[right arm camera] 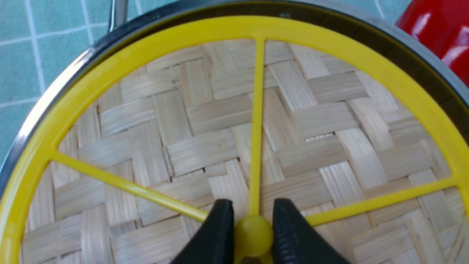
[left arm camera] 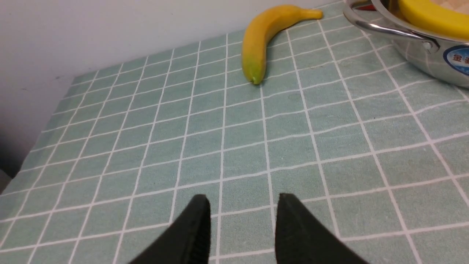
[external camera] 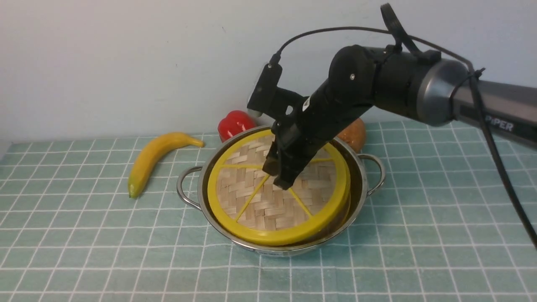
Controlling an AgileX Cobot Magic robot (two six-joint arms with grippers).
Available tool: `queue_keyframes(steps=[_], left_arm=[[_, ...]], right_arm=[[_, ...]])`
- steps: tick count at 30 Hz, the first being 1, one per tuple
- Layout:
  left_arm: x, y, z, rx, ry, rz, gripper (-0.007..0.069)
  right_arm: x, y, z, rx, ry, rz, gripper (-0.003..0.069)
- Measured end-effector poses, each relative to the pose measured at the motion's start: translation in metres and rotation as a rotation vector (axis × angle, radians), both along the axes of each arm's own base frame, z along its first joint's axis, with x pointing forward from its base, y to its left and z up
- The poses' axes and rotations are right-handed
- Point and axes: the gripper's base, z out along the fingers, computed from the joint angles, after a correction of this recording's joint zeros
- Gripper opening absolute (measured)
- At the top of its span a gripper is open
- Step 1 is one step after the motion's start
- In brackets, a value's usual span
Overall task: Place the steamer in the pot on the blue tablecloth, and put the lid on the steamer.
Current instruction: 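Place the bamboo steamer lid onto the steamer basket in the pot with the right gripper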
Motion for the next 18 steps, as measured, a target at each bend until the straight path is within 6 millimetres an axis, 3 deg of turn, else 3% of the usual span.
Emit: queue_keyframes(steps=[18], left_arm=[[0.0000,0.0000,0.0000,0.000,0.000,0.000,0.0243]], right_arm=[[0.0093,-0.0080,0.0010,-0.008,-0.052,-0.029,0.0150]])
